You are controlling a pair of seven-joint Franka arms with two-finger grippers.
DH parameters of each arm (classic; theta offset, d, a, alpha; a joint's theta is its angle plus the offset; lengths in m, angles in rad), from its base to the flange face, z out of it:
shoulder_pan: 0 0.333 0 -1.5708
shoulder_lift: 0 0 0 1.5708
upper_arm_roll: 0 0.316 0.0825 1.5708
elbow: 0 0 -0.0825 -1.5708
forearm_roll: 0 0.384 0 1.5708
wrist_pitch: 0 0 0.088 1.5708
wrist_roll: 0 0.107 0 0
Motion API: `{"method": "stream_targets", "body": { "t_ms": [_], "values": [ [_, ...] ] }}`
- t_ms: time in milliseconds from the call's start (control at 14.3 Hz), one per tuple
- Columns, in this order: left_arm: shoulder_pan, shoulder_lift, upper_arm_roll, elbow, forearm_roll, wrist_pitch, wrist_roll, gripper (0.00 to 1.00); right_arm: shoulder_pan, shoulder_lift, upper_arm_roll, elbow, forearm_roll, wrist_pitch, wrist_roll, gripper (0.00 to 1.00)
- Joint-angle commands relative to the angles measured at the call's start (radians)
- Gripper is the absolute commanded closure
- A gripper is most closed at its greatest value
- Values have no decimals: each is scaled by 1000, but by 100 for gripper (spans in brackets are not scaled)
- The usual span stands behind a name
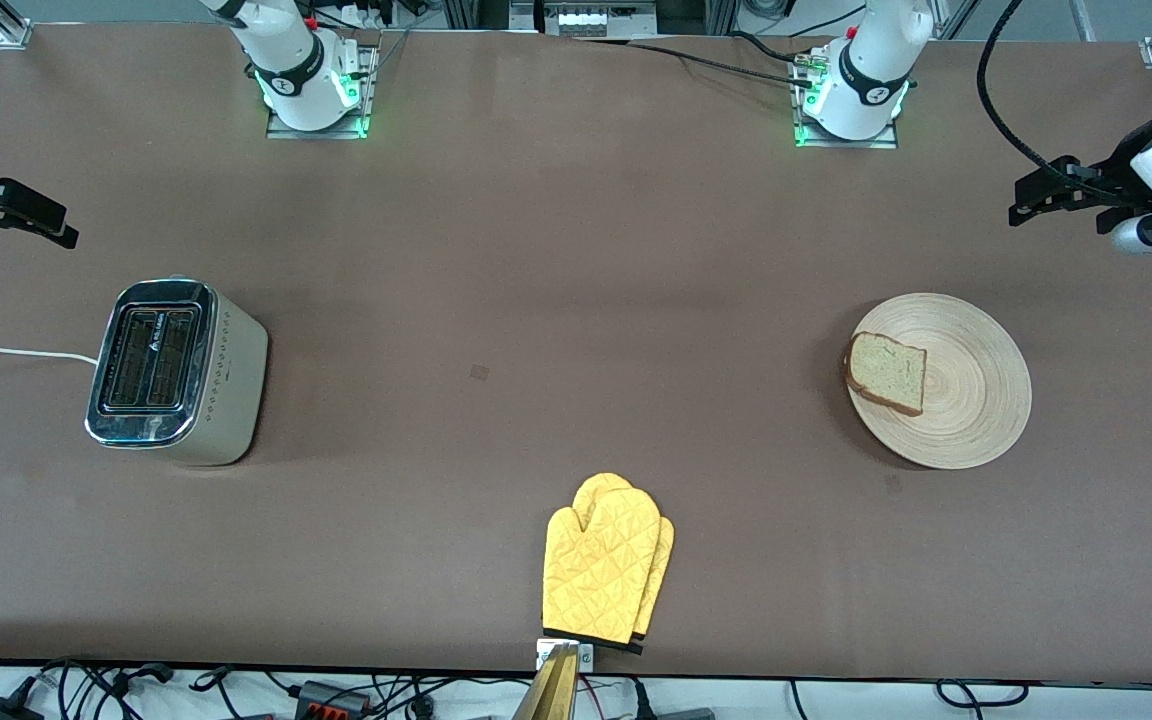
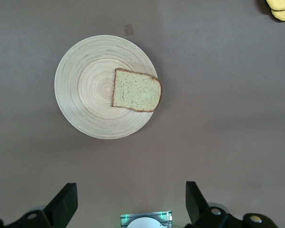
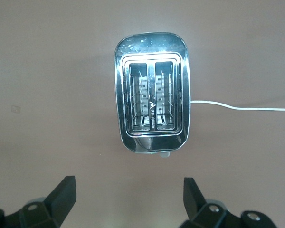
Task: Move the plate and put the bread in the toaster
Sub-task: 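Reach the left gripper toward the rim of the wooden plate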
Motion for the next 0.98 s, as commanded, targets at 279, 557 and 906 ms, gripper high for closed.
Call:
{"method": "stream_targets", "body": {
  "t_ms": [279,557,906],
  "values": [
    [8,16,-4,20,2,-14,2,0,-3,-20,4,-15,-3,-10,4,0],
    [46,88,11,42,-8,-9,23,0,-3,-20,2,-10,-3,-10,4,0],
    [239,304,10,123,-135,-5,184,0,-6,-8,2,-1,-2,-22,16,0]
  ]
}}
